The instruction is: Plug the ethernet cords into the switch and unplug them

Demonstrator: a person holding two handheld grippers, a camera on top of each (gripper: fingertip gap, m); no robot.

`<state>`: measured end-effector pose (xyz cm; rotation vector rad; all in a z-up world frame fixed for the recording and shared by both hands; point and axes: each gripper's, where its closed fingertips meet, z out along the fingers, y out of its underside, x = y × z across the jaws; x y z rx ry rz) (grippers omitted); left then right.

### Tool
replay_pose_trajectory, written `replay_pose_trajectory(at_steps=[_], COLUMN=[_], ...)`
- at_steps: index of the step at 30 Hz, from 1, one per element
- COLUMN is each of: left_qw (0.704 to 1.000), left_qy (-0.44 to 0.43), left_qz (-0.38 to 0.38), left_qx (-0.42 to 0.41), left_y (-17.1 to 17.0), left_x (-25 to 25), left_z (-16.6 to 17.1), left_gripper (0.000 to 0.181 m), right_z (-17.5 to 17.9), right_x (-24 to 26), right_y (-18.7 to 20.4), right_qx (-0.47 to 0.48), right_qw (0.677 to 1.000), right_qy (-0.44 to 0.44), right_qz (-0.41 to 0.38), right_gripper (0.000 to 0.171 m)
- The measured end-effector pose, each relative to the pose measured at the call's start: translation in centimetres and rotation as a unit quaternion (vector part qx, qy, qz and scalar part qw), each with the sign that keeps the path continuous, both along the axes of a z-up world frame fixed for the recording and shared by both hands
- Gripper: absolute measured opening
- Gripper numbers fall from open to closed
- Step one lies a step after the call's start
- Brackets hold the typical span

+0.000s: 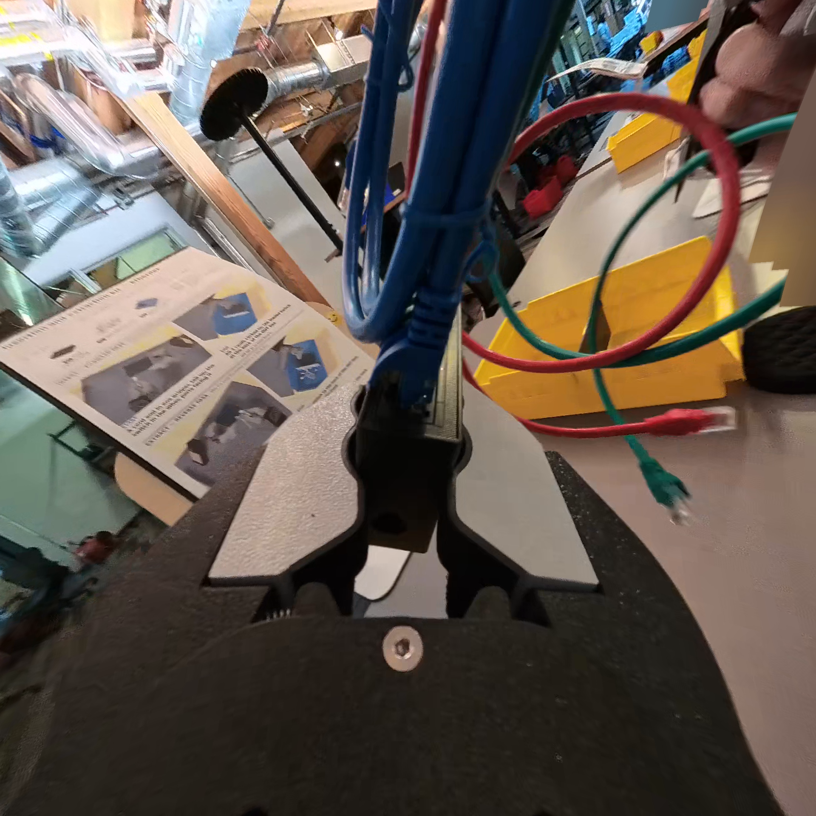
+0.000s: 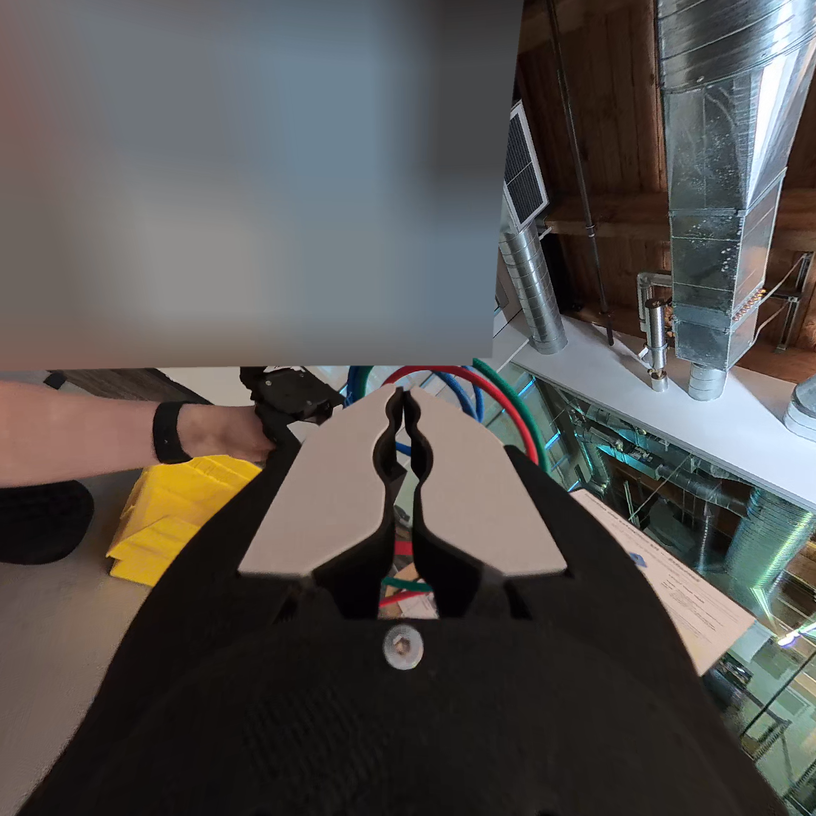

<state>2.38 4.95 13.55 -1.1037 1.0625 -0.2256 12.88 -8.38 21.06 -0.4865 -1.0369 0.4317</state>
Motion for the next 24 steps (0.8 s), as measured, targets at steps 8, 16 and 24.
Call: replay_pose_trajectory(at_steps=[8,16,24], left_qw=[0.993,0.974,0.984], left_qy=[-0.003,-0.040,-0.006], left_qz=[-0.044,-0.104,-0.047], left_qx=[-0.106,-0.196,-0.171], left_y=[-0.6,-1.6,0.4], left_x=[1.9,3.0,3.7], left_z=[-1.5,-1.8,-4.0], left_gripper=[0.033,0.030,0.029], right_z=[-2.2,-3.6,-7.9], right_x=[-2.2,-3.1,-4.6], right_y=[2.0,3.6,8.3], right_qx=[-0.024,-0.083,-0.137], right_qw=[0.996,0.990,0.970], right_qy=[-0.068,-0.100,-0.171], right_qz=[-0.043,-0.046,-0.103], right_gripper=[0.000,0.001,0.001])
